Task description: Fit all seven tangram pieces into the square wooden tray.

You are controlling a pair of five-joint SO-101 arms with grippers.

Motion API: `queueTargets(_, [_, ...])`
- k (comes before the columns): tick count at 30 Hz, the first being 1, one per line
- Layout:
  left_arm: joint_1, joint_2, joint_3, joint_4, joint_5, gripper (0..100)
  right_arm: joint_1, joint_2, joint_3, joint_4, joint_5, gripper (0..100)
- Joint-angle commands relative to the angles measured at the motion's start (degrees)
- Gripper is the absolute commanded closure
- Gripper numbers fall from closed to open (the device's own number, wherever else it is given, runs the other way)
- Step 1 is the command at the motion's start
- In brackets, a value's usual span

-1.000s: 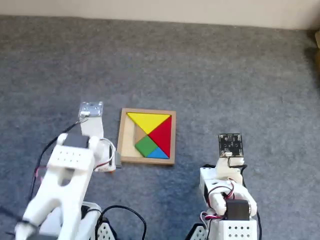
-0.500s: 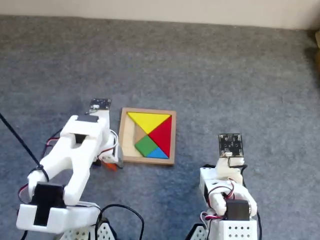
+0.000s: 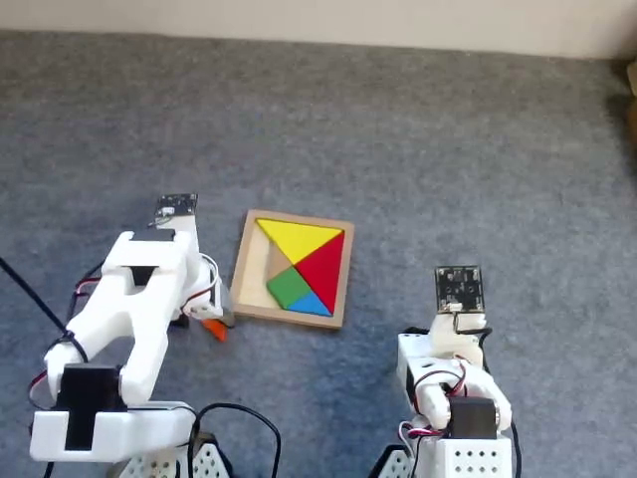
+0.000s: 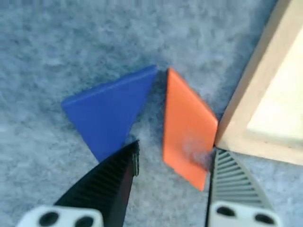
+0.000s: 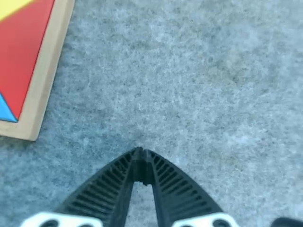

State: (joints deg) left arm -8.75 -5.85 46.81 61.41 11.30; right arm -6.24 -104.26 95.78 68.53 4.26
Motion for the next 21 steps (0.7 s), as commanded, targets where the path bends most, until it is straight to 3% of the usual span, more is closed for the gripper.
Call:
queueTargets(1, [-1.71,0.57,-2.77,-4.4,0.26,77,0.75,-0.31,6.29,-0.13,-0.18,99.3])
queueTargets(6, [-1.54,0.57,-2.51,-8.35,5.89,77,0.75,-0.31,6.29,-0.13,-0.18,99.3])
queueTargets(21, [-0.22,0.66,-2.24,-8.44,6.07,79,0.75,-0.31,6.29,-0.13,-0.18,99.3])
